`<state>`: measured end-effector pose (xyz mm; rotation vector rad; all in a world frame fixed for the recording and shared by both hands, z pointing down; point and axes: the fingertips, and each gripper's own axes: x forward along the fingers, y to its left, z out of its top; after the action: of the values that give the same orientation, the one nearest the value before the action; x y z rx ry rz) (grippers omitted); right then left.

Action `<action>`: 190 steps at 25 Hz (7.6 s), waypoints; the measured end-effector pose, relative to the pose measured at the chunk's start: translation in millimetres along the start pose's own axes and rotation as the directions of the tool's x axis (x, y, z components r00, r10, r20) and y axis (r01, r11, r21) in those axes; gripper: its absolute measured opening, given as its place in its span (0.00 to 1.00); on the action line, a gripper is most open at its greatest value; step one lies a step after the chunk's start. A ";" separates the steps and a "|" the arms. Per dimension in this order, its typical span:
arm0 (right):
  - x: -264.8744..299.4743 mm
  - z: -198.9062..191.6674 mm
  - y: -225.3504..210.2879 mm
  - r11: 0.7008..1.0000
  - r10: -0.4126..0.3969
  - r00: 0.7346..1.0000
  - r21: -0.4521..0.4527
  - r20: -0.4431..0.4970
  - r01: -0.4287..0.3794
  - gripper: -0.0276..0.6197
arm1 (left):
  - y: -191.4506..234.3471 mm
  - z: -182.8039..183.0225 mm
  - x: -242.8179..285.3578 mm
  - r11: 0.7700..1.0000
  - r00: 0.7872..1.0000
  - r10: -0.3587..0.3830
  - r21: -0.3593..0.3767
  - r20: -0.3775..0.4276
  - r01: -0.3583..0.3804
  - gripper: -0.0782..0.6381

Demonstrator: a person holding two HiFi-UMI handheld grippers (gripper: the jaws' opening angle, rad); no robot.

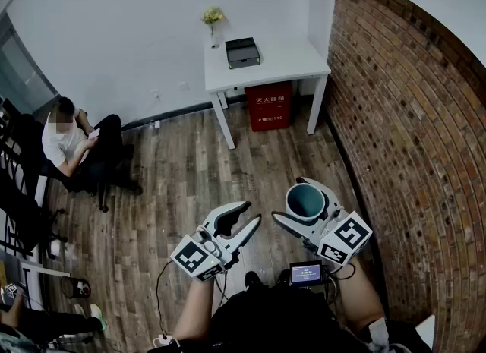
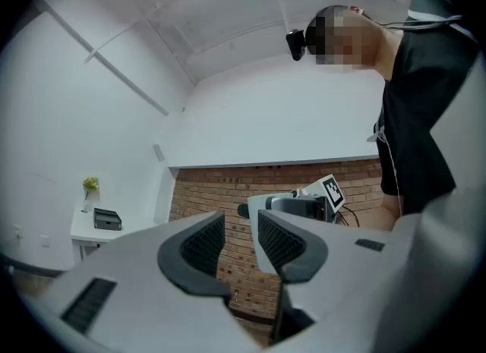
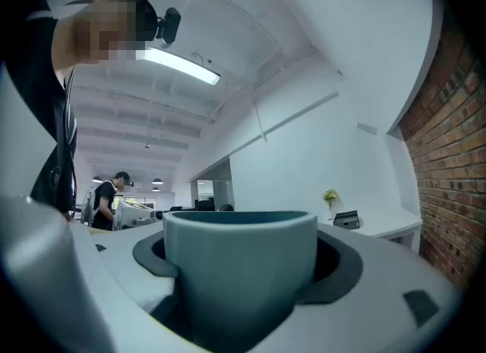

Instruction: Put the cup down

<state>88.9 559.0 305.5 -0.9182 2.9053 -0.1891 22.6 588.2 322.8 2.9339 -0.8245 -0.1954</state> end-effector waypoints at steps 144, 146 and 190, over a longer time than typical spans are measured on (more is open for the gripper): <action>496.8 38.0 -546.4 1.000 -0.017 1.000 -0.004 -0.008 0.017 0.69 | 680.8 23.1 308.2 0.999 1.000 -0.018 -0.030 -0.013 0.018 0.29; 500.4 39.5 -548.7 1.000 -0.003 1.000 -0.011 -0.009 0.003 0.69 | 682.8 24.4 311.2 0.999 1.000 -0.018 -0.028 -0.010 0.018 0.29; 650.2 21.8 -685.7 0.995 0.062 0.997 -0.083 0.036 -0.059 0.69 | 791.5 0.0 351.8 0.988 0.989 0.146 -0.037 -0.013 -0.147 0.29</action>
<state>-50.7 -374.7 352.2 -0.8338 2.9203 -0.0475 -85.1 -269.2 382.0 2.8218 -1.0182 -0.1824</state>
